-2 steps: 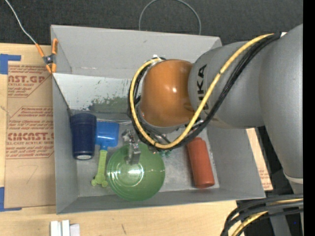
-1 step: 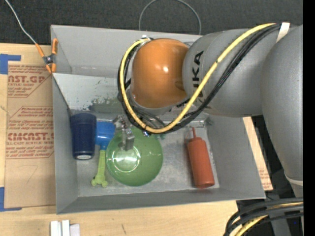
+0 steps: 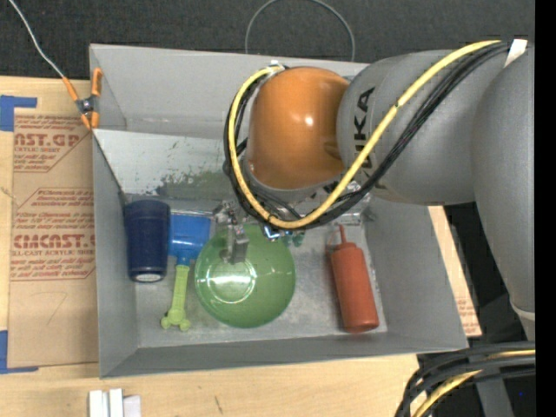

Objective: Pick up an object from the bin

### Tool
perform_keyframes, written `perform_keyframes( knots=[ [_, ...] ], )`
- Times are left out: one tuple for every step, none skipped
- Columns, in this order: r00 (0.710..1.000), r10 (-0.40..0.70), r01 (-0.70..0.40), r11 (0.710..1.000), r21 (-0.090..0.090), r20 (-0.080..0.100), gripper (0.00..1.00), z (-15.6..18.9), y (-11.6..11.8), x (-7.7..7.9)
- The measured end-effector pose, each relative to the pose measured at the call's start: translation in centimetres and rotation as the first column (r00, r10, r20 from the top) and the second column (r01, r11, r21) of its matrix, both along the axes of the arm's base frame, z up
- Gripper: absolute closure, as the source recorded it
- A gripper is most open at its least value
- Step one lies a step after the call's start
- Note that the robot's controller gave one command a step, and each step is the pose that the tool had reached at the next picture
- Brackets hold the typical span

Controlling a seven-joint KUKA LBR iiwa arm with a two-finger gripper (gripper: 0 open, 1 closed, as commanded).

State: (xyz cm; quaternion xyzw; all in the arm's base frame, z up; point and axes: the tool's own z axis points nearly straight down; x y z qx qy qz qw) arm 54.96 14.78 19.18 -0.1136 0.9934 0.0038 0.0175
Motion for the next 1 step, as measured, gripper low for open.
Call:
perform_keyframes(
  knots=[
    [1.000, 0.022, -0.022, 1.000, 0.001, 0.014, 1.00, 8.48, 0.33, 0.71]
  ],
)
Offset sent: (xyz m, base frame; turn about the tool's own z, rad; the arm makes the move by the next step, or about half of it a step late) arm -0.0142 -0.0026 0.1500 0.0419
